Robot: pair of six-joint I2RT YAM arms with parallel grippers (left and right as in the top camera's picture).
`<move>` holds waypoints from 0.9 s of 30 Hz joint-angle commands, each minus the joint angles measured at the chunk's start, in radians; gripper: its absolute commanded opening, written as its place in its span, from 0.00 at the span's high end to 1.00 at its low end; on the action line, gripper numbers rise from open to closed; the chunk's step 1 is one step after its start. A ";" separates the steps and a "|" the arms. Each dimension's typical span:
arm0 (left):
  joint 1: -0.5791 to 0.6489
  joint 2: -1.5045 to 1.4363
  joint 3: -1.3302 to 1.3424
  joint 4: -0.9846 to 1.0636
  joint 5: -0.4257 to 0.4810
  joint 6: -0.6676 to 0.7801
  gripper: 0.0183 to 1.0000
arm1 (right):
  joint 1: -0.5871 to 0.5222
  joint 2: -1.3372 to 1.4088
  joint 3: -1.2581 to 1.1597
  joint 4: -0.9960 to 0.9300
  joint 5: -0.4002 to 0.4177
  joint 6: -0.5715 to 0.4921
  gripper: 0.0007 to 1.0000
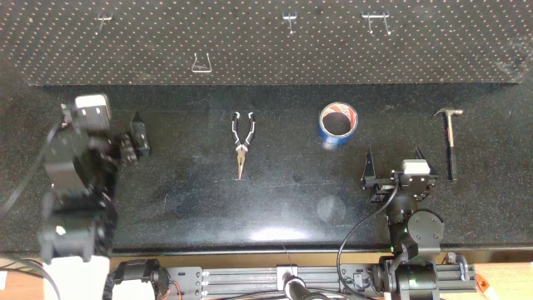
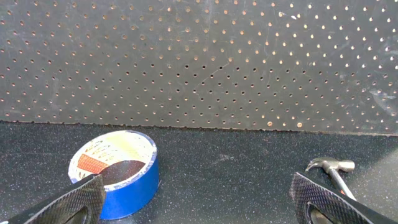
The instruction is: Place Tools Onto Pegboard
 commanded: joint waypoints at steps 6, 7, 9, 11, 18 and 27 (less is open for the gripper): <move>0.382 0.110 0.268 -0.274 -0.080 0.214 0.00 | -0.002 -0.002 -0.003 -0.007 -0.006 -0.014 0.04; 0.421 0.110 0.268 -0.296 -0.080 0.234 0.00 | -0.002 -0.002 -0.003 -0.007 -0.006 -0.014 0.04; 0.505 0.109 0.268 -0.364 -0.080 0.264 0.01 | -0.002 -0.002 -0.003 -0.007 -0.006 -0.014 0.04; 0.588 0.110 0.268 -0.439 -0.079 0.337 0.01 | -0.002 -0.002 -0.003 -0.007 -0.006 -0.014 0.04; 0.851 0.158 0.267 -0.511 -0.057 0.481 0.01 | -0.002 -0.002 -0.003 -0.006 -0.006 -0.014 0.04; 1.071 0.352 0.267 -0.515 0.018 0.583 0.01 | -0.002 -0.002 -0.003 -0.007 -0.006 -0.014 0.04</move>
